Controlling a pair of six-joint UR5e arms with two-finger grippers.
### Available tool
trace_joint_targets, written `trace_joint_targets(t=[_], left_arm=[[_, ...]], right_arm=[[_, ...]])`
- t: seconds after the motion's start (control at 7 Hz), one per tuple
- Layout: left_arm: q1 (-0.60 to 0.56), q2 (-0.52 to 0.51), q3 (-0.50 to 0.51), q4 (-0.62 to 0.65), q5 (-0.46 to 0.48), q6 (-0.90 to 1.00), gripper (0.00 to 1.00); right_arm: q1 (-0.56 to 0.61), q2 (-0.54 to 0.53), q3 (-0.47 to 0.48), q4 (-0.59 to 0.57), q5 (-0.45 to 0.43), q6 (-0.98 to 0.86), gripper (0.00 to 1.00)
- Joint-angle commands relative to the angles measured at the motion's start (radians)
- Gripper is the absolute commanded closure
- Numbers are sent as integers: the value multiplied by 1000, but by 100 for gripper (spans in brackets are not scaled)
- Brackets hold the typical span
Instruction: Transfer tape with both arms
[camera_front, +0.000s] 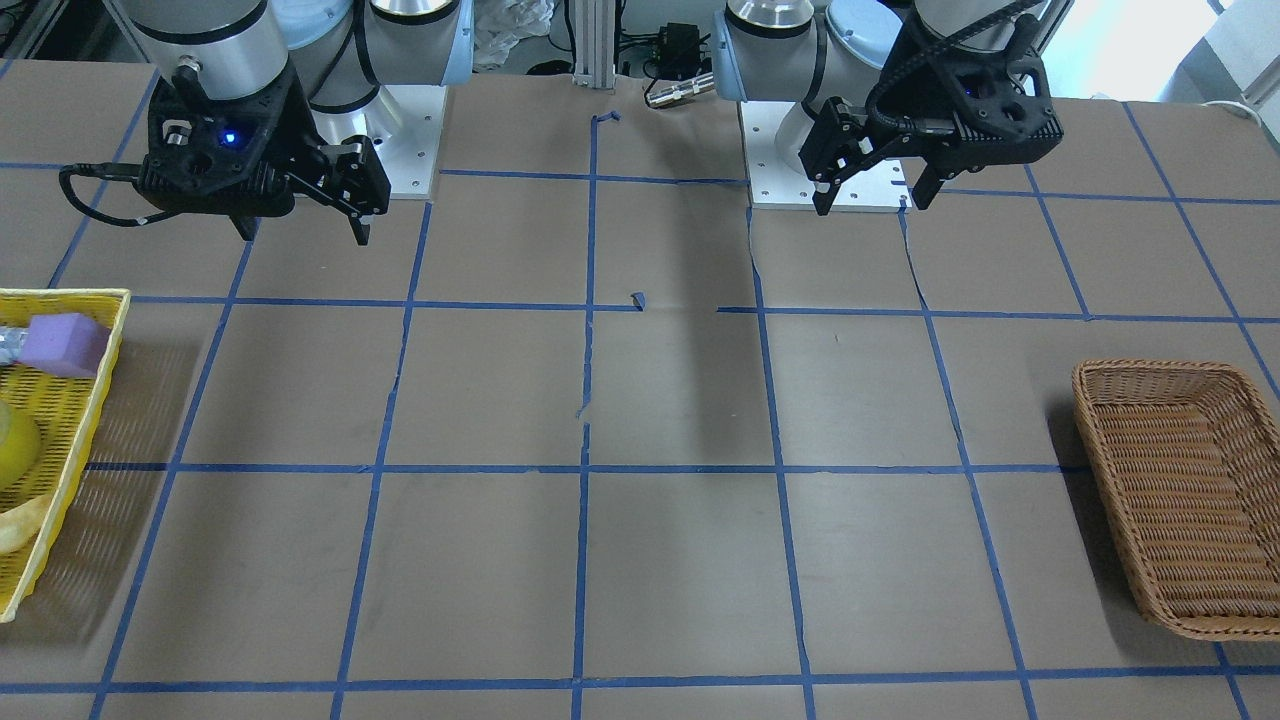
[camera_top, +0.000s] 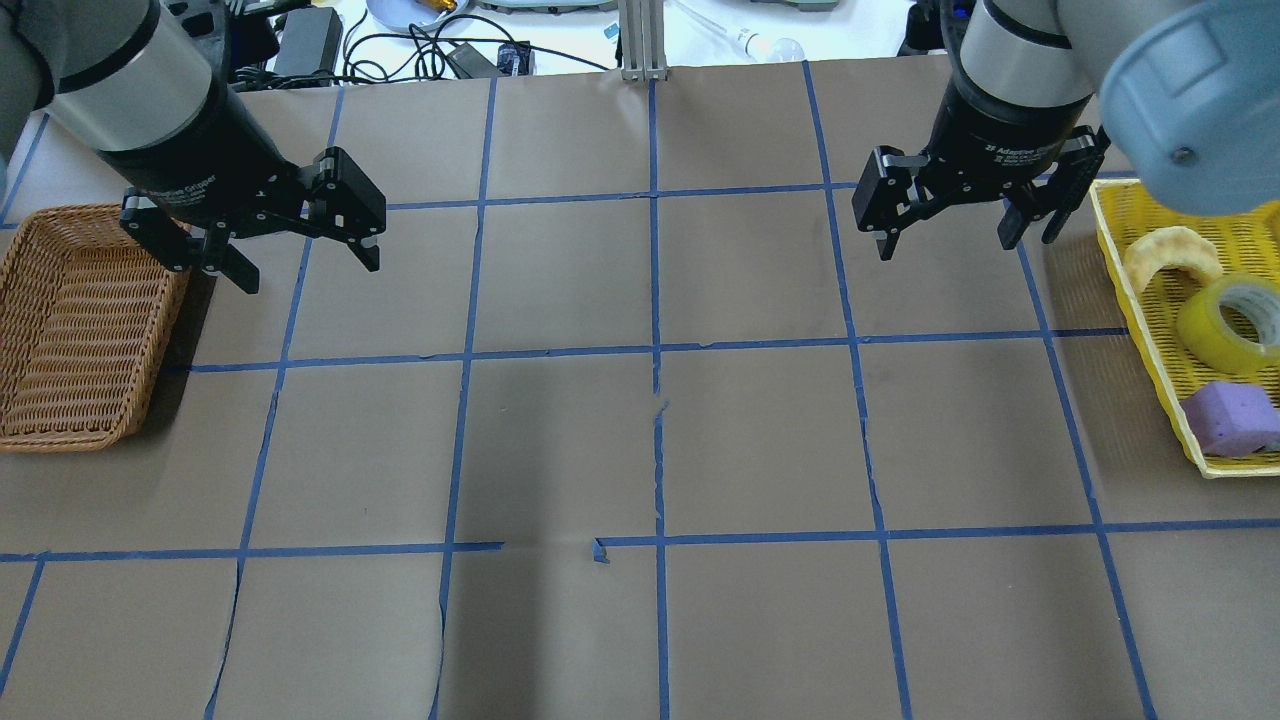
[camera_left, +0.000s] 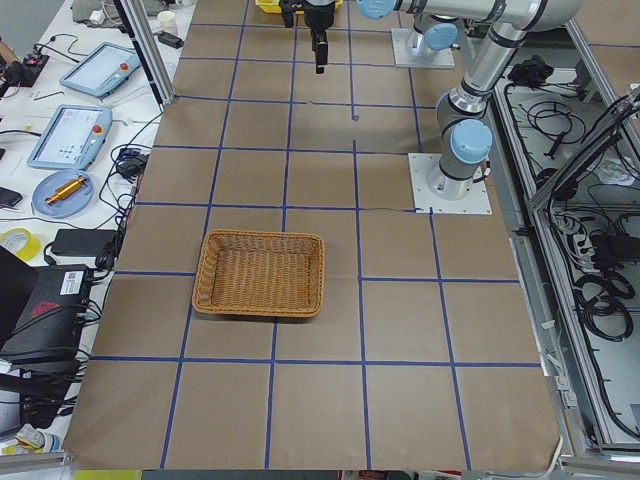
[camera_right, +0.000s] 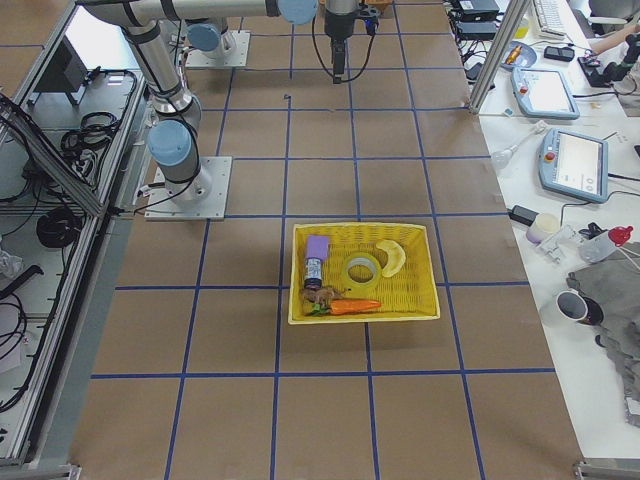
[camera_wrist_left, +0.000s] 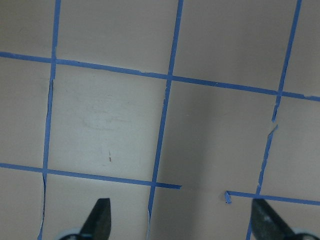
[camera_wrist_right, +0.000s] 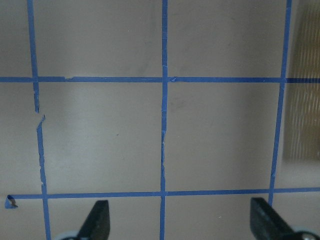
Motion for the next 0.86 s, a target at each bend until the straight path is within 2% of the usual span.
trace_joint_targets(t=[0.0,0.71], left_arm=[[0,0,0,-2,1,0,0],[0,0,0,-3,2,0,0]], right_arm=[[0,-1,1,2,1,0,0],[-1,15,35,-3,3,1,0]])
